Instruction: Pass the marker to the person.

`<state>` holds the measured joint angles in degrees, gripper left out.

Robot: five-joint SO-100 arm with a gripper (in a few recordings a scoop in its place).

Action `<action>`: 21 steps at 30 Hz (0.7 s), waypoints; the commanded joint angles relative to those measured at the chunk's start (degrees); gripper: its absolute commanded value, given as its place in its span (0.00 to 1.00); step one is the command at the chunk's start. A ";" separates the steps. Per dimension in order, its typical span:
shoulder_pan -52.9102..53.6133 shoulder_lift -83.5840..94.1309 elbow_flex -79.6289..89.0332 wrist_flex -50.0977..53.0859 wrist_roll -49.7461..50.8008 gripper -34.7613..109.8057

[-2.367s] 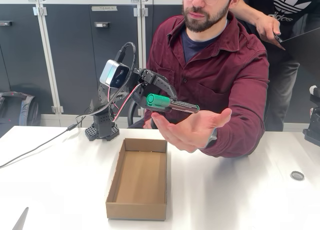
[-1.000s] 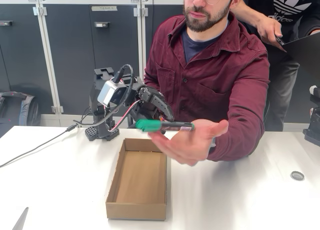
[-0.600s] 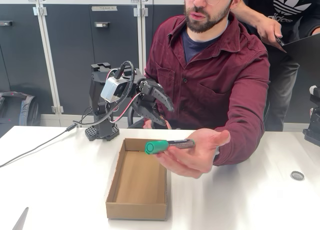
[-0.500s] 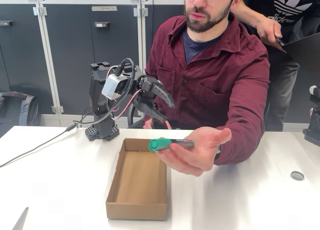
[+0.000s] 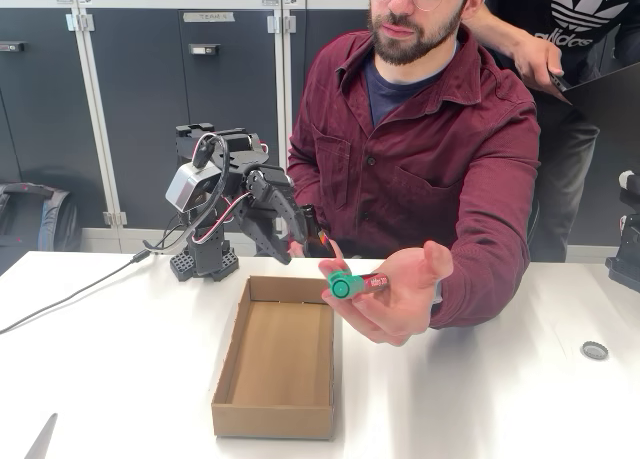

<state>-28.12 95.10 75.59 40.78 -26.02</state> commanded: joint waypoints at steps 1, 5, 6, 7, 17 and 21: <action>0.35 2.29 -4.66 0.70 0.00 0.36; 0.35 2.20 -5.10 0.79 -0.09 0.36; 0.35 2.20 -5.27 0.88 0.00 0.36; 0.35 2.11 -5.71 1.32 0.18 0.36; 0.97 1.41 -7.73 2.46 -0.35 0.35; 1.41 0.18 -8.96 2.81 -0.62 0.35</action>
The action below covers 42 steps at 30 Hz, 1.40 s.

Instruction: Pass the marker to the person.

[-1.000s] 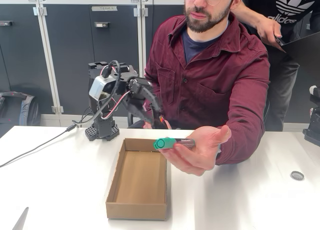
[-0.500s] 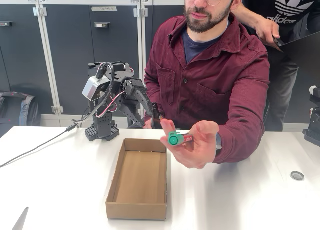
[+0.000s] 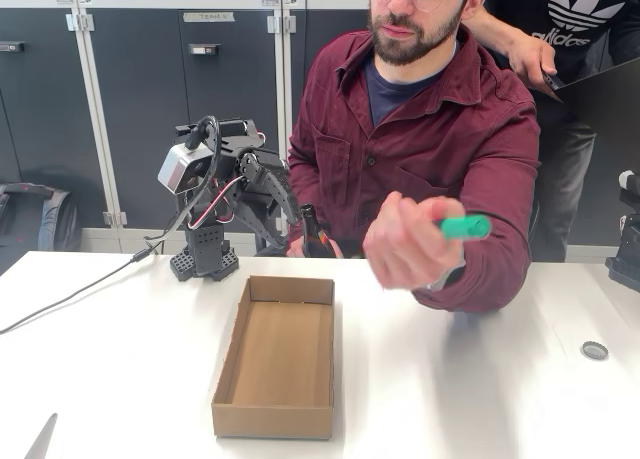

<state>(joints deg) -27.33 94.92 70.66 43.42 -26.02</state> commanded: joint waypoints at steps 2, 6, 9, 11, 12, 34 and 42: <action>0.70 0.26 -4.13 0.09 -0.88 0.35; 0.79 0.26 -4.39 0.62 -0.88 0.35; 0.88 0.18 -4.57 0.26 -1.14 0.35; 0.88 -0.09 -5.10 0.53 -1.14 0.35; 0.88 -0.26 -5.36 0.62 -1.05 0.35; 1.49 -0.44 -6.06 1.23 -0.79 0.35; 1.49 -0.62 -6.86 1.67 -0.97 0.34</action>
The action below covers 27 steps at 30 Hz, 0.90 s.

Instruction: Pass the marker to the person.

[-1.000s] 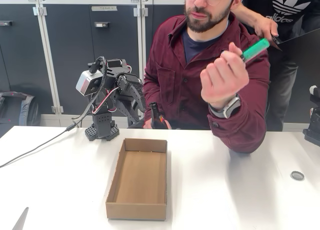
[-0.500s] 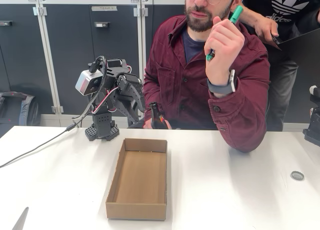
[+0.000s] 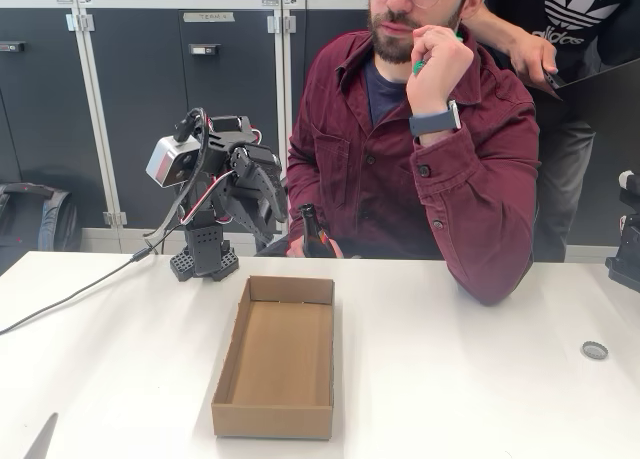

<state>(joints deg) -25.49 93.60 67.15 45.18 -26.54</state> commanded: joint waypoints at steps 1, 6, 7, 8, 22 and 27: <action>-0.35 0.70 -3.25 -0.18 -0.44 0.34; -0.53 0.70 -2.90 -0.44 0.00 0.34; -0.62 0.70 -2.90 -0.35 0.00 0.33; -0.62 0.70 -2.81 -0.44 0.09 0.33; -0.53 0.70 -3.08 -0.62 0.09 0.33; -0.53 0.70 -2.64 -0.44 0.35 0.33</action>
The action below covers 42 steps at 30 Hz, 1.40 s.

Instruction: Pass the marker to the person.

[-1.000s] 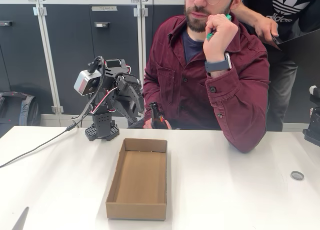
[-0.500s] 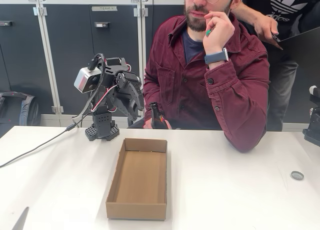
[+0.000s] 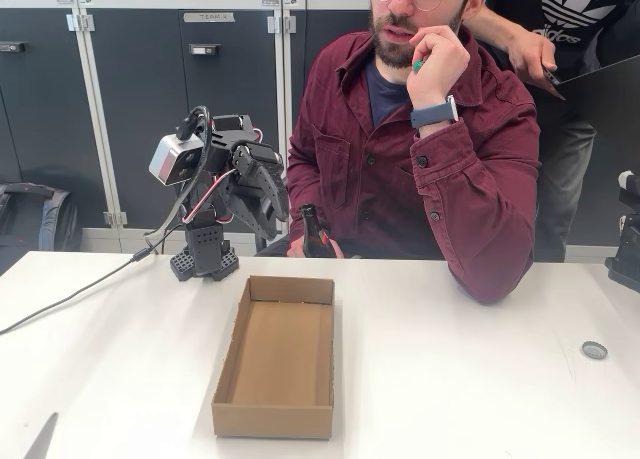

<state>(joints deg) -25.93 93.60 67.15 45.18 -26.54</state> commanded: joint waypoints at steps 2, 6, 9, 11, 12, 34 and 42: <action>-0.09 0.70 -2.81 -0.53 0.35 0.33; 0.00 0.70 -3.08 -0.53 0.35 0.33; 0.09 0.70 -3.08 -0.44 0.35 0.33; 0.18 0.70 -3.16 -0.18 0.44 0.33; 0.18 0.70 -3.16 -0.18 0.53 0.33; 0.18 0.70 -2.55 -0.88 0.53 0.33; 0.26 0.70 -2.37 -0.97 0.70 0.33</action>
<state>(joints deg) -25.84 93.60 67.15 45.18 -26.37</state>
